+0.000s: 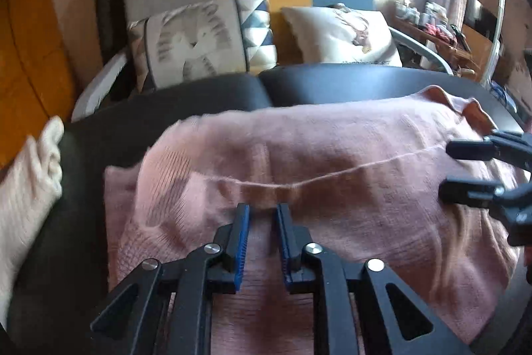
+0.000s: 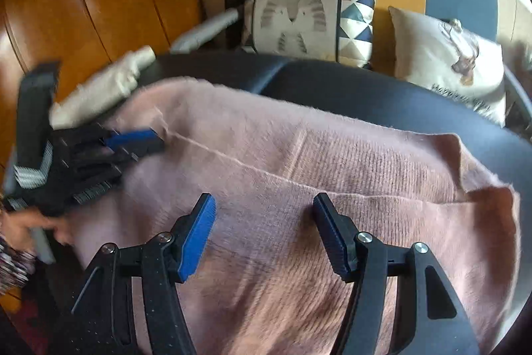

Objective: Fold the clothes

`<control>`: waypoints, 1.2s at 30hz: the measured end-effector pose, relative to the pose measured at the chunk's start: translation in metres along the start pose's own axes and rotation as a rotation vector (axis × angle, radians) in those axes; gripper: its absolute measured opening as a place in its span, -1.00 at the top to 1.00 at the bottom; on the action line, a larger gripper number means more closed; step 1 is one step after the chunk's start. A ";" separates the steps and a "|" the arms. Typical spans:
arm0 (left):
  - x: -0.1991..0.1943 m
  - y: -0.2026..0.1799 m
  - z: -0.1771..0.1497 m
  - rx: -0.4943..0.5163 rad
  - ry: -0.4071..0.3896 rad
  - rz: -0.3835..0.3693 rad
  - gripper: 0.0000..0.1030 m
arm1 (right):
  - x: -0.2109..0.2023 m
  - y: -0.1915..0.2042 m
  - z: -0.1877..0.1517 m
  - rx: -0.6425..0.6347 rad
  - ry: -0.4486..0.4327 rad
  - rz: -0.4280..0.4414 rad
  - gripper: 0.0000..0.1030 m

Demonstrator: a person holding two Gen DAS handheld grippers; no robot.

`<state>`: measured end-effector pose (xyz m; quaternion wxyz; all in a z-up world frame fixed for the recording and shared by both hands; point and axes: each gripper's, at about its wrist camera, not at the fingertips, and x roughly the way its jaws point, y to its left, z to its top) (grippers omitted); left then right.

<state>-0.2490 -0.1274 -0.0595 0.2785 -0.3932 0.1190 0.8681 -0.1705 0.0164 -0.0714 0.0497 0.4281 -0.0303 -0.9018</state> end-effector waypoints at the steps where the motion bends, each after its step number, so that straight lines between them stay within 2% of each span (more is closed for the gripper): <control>1: 0.000 0.003 -0.003 -0.010 -0.009 0.008 0.52 | 0.001 0.001 0.000 -0.007 -0.011 -0.010 -0.17; 2: -0.002 0.005 -0.007 -0.004 -0.021 0.015 0.52 | 0.001 0.002 -0.001 -0.003 -0.022 -0.021 -0.04; 4: -0.005 0.006 -0.012 0.012 -0.040 0.041 0.52 | 0.002 -0.002 -0.001 0.015 -0.032 -0.023 0.58; 6: -0.008 0.004 -0.014 0.016 -0.054 0.093 0.58 | 0.004 -0.011 -0.001 0.057 -0.035 0.016 0.89; 9: -0.013 0.018 -0.015 -0.038 -0.084 0.168 0.76 | 0.005 -0.019 0.001 0.096 -0.036 0.045 0.92; 11: -0.016 0.035 -0.016 -0.120 -0.094 0.176 0.77 | -0.006 -0.019 0.010 0.103 -0.088 0.038 0.94; 14: -0.008 0.059 -0.018 -0.199 -0.067 0.128 0.77 | -0.011 -0.018 0.019 0.085 -0.143 -0.013 1.00; 15: -0.007 0.062 -0.021 -0.216 -0.070 0.090 0.77 | -0.009 -0.019 0.021 0.079 -0.151 -0.041 1.00; 18: -0.019 0.067 -0.029 -0.250 -0.132 -0.026 0.76 | 0.010 -0.028 0.015 0.120 -0.092 -0.045 1.00; 19: -0.025 0.068 -0.032 -0.252 -0.159 -0.076 0.68 | 0.012 -0.031 0.011 0.146 -0.084 -0.014 0.98; 21: -0.027 0.069 -0.034 -0.234 -0.159 -0.127 0.59 | 0.006 -0.036 0.001 0.204 -0.103 0.064 0.95; 22: -0.027 0.069 -0.035 -0.224 -0.156 -0.150 0.59 | 0.001 -0.036 -0.003 0.214 -0.117 0.071 0.78; 24: -0.019 0.066 -0.033 -0.174 -0.101 -0.095 0.59 | -0.006 -0.034 -0.009 0.218 -0.135 0.053 0.61; 26: -0.010 0.065 -0.031 -0.163 -0.070 -0.044 0.59 | -0.012 -0.030 -0.012 0.209 -0.143 0.046 0.61; 28: -0.009 0.066 -0.031 -0.191 -0.068 -0.071 0.55 | -0.016 -0.028 -0.015 0.200 -0.153 0.053 0.61; 31: -0.006 0.063 -0.024 -0.198 -0.035 -0.107 0.52 | -0.019 -0.028 -0.016 0.178 -0.144 0.013 0.61; 34: 0.001 0.052 -0.017 -0.130 -0.002 -0.074 0.49 | -0.023 -0.038 -0.023 0.198 -0.145 -0.011 0.61; 36: 0.001 0.047 -0.017 -0.102 -0.007 -0.059 0.48 | -0.026 -0.046 -0.026 0.214 -0.126 -0.062 0.60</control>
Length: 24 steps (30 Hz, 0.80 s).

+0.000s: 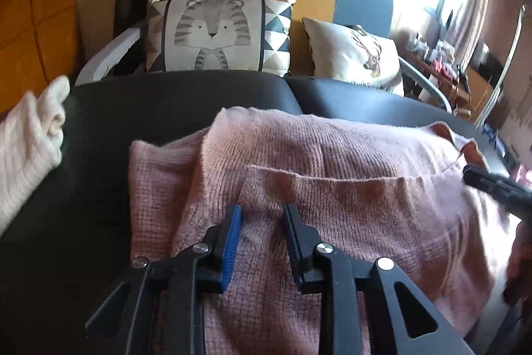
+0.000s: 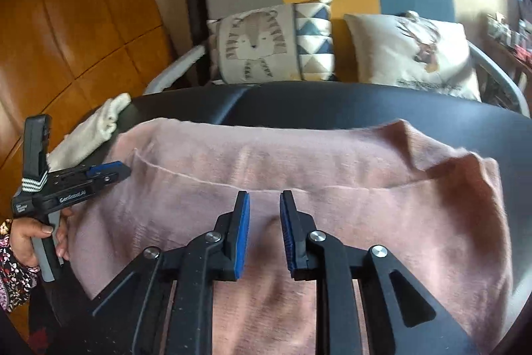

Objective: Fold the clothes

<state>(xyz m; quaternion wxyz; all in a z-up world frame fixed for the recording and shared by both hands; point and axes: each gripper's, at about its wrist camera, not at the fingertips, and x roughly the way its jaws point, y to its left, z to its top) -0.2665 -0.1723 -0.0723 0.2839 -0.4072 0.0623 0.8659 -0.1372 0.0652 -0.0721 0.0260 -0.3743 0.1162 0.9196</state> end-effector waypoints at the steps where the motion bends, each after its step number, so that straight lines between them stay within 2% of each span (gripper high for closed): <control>1: -0.001 -0.004 -0.001 0.031 -0.010 0.021 0.48 | -0.001 -0.004 0.000 -0.002 0.006 -0.043 0.59; 2: -0.001 -0.006 -0.001 0.047 -0.019 0.042 0.48 | -0.002 -0.010 -0.001 -0.005 0.008 -0.094 0.59; 3: -0.002 -0.009 -0.002 0.058 -0.028 0.062 0.57 | -0.004 -0.015 -0.003 -0.008 0.008 -0.145 0.60; 4: -0.003 -0.012 -0.004 0.068 -0.037 0.082 0.81 | -0.005 -0.020 -0.004 -0.004 0.011 -0.182 0.60; 5: -0.004 -0.014 -0.005 0.078 -0.046 0.102 0.88 | -0.006 -0.027 -0.005 0.015 0.022 -0.213 0.60; 8: -0.011 -0.016 -0.004 0.082 -0.070 0.098 0.96 | -0.007 -0.055 -0.009 0.127 0.047 -0.226 0.59; 10: -0.028 -0.006 0.000 0.030 -0.145 0.094 0.96 | -0.009 -0.065 -0.010 0.146 0.043 -0.231 0.56; 11: -0.038 0.001 0.003 -0.013 -0.186 0.090 0.96 | -0.010 -0.067 -0.011 0.136 0.036 -0.242 0.51; 13: -0.047 0.008 0.009 -0.046 -0.217 0.075 0.97 | -0.011 -0.069 -0.011 0.110 0.032 -0.243 0.11; 14: -0.047 0.007 0.011 -0.034 -0.210 0.071 0.96 | -0.008 -0.071 -0.011 0.105 0.046 -0.239 -0.01; 15: -0.046 0.006 0.012 -0.016 -0.199 0.069 0.96 | -0.005 -0.072 -0.011 0.103 0.065 -0.235 -0.09; 17: -0.043 0.000 0.013 0.035 -0.188 0.083 0.96 | 0.000 -0.076 -0.013 0.100 0.084 -0.221 -0.09; 18: -0.042 -0.001 0.012 0.042 -0.184 0.087 0.96 | 0.000 -0.075 -0.013 0.088 0.079 -0.222 0.02; 19: -0.042 0.000 0.012 0.038 -0.184 0.092 0.96 | 0.001 -0.073 -0.012 0.065 0.079 -0.232 0.39; 20: -0.042 0.000 0.011 0.032 -0.185 0.098 0.96 | -0.001 -0.072 -0.011 0.047 0.072 -0.238 0.59; 21: -0.043 0.002 0.011 0.023 -0.197 0.101 0.96 | -0.004 -0.073 -0.010 0.049 0.060 -0.230 0.89; 24: -0.053 0.006 0.011 -0.003 -0.243 0.113 0.96 | -0.013 -0.075 -0.005 0.059 0.032 -0.210 0.94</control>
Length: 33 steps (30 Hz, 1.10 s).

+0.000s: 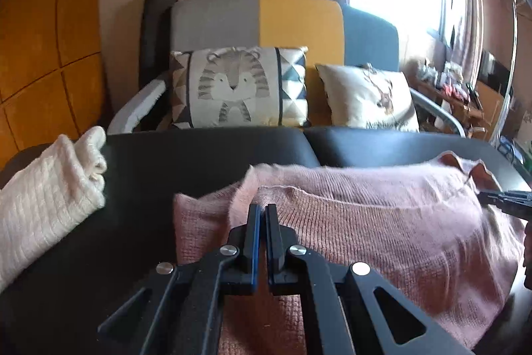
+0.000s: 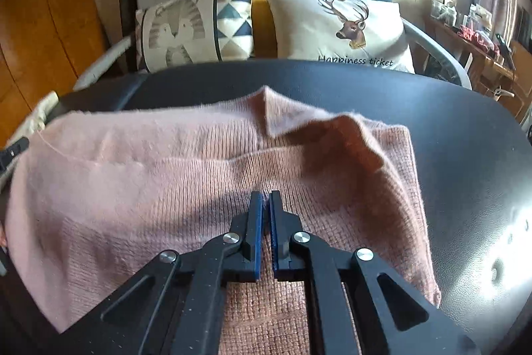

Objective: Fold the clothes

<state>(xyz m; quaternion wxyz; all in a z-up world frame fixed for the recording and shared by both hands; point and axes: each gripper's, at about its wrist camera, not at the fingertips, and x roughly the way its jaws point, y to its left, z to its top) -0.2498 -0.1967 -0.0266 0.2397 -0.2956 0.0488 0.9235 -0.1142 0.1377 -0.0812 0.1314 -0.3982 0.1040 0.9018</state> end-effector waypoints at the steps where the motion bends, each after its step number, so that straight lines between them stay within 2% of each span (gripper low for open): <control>1: -0.004 0.003 0.003 -0.011 -0.024 0.004 0.96 | -0.003 -0.002 0.002 0.003 -0.011 0.005 0.95; 5: -0.018 0.009 0.013 -0.026 -0.113 0.034 0.96 | -0.021 -0.013 0.009 0.064 -0.107 -0.002 0.95; 6: -0.014 0.009 0.013 -0.024 -0.107 0.046 0.96 | -0.021 -0.014 0.010 0.069 -0.118 -0.012 0.95; 8: -0.003 0.009 0.013 -0.018 -0.083 0.070 0.96 | -0.012 -0.014 0.011 0.064 -0.097 -0.028 0.95; 11: 0.029 0.000 0.000 0.071 0.057 0.140 0.95 | 0.012 -0.014 0.008 0.068 -0.026 -0.010 0.95; 12: 0.041 -0.003 -0.005 0.095 0.125 0.146 0.93 | 0.019 -0.011 0.006 0.055 -0.004 -0.007 0.94; 13: 0.049 -0.006 -0.007 0.113 0.168 0.162 0.89 | 0.021 -0.010 0.005 0.044 -0.004 -0.009 0.93; 14: 0.049 -0.008 -0.006 0.127 0.173 0.175 0.88 | 0.020 -0.009 0.004 0.035 -0.014 -0.012 0.91; 16: 0.048 -0.009 -0.005 0.142 0.169 0.175 0.84 | 0.016 -0.010 0.003 0.036 -0.033 -0.016 0.75; 18: 0.041 -0.004 -0.004 0.131 0.171 0.184 0.83 | 0.002 -0.015 0.001 0.089 -0.069 -0.018 0.71; 20: 0.028 0.000 -0.004 0.084 0.130 0.197 0.84 | -0.020 -0.013 0.001 0.117 -0.144 0.030 0.71; 22: 0.004 0.006 -0.003 0.013 0.046 0.213 0.84 | -0.038 0.002 0.003 0.078 -0.204 0.093 0.71; 24: -0.011 0.004 -0.002 -0.044 0.000 0.125 0.84 | -0.042 0.026 0.009 -0.001 -0.217 0.187 0.71; 26: -0.016 -0.011 -0.001 -0.041 0.011 0.014 0.84 | -0.035 0.059 0.013 -0.095 -0.179 0.258 0.71; 28: -0.010 -0.031 -0.003 0.015 0.055 -0.035 0.84 | -0.020 0.089 0.014 -0.180 -0.116 0.297 0.71; 29: -0.006 -0.039 -0.006 0.051 0.072 -0.028 0.84 | -0.011 0.102 0.014 -0.220 -0.086 0.314 0.71; 30: 0.002 -0.045 -0.011 0.103 0.095 0.013 0.83 | 0.000 0.114 0.011 -0.264 -0.049 0.307 0.71; 31: 0.009 -0.044 -0.016 0.114 0.124 0.042 0.83 | 0.010 0.123 0.008 -0.300 -0.021 0.280 0.71; 33: 0.023 -0.037 -0.025 0.116 0.183 0.092 0.76 | 0.019 0.122 0.007 -0.315 -0.045 0.257 0.71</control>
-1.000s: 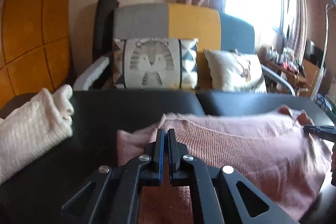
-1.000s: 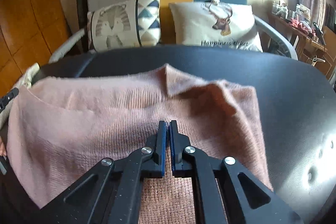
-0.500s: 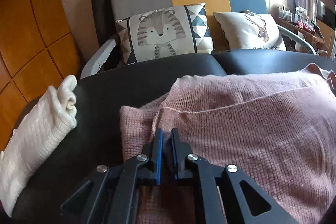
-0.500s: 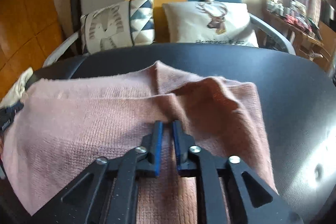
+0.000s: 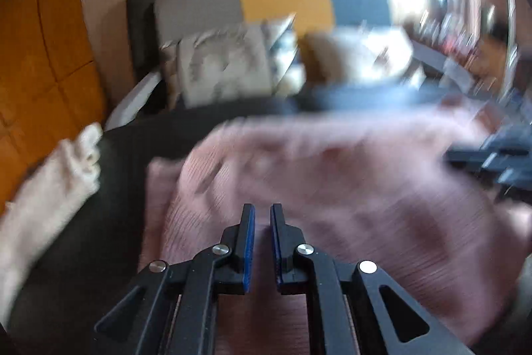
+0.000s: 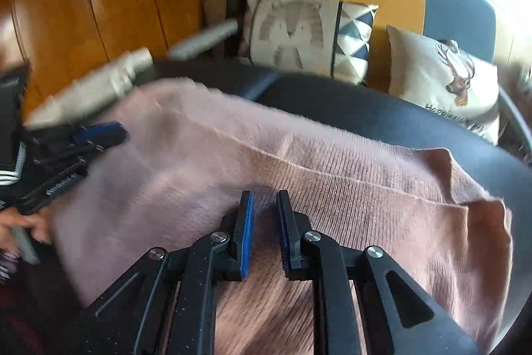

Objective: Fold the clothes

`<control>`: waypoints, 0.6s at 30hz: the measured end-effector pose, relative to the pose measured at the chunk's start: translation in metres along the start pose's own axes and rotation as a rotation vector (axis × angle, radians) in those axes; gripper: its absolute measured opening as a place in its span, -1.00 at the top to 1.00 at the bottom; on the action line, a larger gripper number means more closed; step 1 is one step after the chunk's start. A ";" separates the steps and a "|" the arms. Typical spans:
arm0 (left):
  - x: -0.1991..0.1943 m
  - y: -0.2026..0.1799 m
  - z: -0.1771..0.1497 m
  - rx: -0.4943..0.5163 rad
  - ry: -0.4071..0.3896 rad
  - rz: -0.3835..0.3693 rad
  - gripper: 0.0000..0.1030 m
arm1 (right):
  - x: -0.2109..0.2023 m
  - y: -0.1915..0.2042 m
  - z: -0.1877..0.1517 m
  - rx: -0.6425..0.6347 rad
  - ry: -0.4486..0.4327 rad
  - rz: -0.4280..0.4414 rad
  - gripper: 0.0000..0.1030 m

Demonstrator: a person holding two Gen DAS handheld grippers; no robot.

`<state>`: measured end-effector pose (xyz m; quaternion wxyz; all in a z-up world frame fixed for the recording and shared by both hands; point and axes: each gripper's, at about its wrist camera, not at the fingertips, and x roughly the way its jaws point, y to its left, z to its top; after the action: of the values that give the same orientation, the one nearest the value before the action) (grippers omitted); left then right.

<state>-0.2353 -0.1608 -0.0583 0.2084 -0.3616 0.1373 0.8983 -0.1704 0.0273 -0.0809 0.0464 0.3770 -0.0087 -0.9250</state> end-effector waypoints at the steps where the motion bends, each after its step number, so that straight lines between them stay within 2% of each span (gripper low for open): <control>1: 0.002 0.009 -0.002 -0.046 0.010 0.012 0.74 | 0.001 -0.004 0.000 0.012 -0.010 -0.007 0.71; 3: 0.005 0.031 -0.004 -0.158 0.021 0.033 0.74 | -0.002 -0.024 -0.005 0.118 -0.025 -0.016 0.71; 4: 0.006 0.039 -0.006 -0.198 0.023 -0.002 0.74 | -0.003 -0.031 -0.008 0.167 -0.031 -0.014 0.71; 6: 0.005 0.041 -0.007 -0.211 0.020 -0.030 0.74 | -0.013 -0.048 -0.012 0.279 -0.048 -0.002 0.70; 9: -0.009 0.039 -0.009 -0.180 -0.012 -0.037 0.75 | -0.043 -0.043 -0.017 0.330 -0.094 0.044 0.70; 12: -0.041 0.027 -0.023 -0.166 -0.091 -0.098 0.75 | -0.065 -0.012 -0.025 0.278 -0.108 0.132 0.60; 14: -0.055 0.007 -0.035 -0.097 -0.109 -0.132 0.75 | -0.065 0.019 -0.029 0.201 -0.074 0.153 0.55; 17: -0.057 -0.018 -0.046 -0.017 -0.059 -0.137 0.74 | -0.050 0.062 -0.036 0.092 -0.017 0.162 0.54; 18: -0.055 -0.019 -0.051 -0.011 -0.027 -0.106 0.74 | -0.044 0.075 -0.038 0.060 0.002 0.162 0.54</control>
<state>-0.1599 -0.1793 -0.0575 0.2556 -0.3572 0.1098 0.8916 -0.1068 -0.0428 -0.0741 0.1098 0.3770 -0.0671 -0.9172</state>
